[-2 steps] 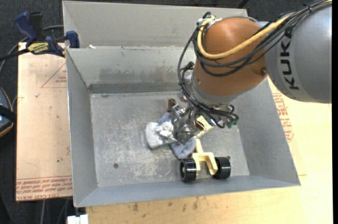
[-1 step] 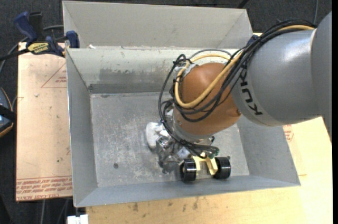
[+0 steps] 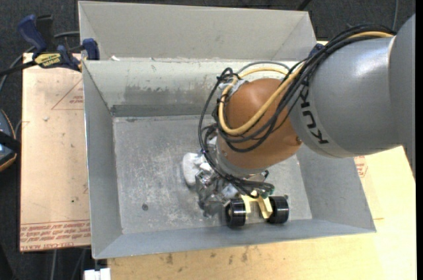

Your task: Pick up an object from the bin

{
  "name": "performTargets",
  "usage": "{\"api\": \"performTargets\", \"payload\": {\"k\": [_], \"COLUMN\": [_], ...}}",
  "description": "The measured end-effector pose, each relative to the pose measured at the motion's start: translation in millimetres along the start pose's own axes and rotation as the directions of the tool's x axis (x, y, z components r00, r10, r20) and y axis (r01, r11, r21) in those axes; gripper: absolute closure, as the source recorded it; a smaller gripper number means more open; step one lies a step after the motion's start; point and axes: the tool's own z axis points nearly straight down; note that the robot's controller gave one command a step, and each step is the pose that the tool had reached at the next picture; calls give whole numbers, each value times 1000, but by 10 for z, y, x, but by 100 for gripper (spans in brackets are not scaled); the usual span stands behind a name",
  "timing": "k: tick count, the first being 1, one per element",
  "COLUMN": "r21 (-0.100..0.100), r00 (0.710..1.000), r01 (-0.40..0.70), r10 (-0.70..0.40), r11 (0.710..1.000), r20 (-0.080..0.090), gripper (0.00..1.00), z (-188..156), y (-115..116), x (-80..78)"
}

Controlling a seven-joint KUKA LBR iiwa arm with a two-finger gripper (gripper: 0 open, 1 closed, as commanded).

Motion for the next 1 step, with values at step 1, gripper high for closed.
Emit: {"api": "performTargets", "payload": {"k": [1], "r21": [-1], "r00": [1000], "r01": [-30], "r10": [30], "r11": [1000], "r20": [0], "gripper": [100], "z": [-434], "y": [-293], "x": [-63]}}
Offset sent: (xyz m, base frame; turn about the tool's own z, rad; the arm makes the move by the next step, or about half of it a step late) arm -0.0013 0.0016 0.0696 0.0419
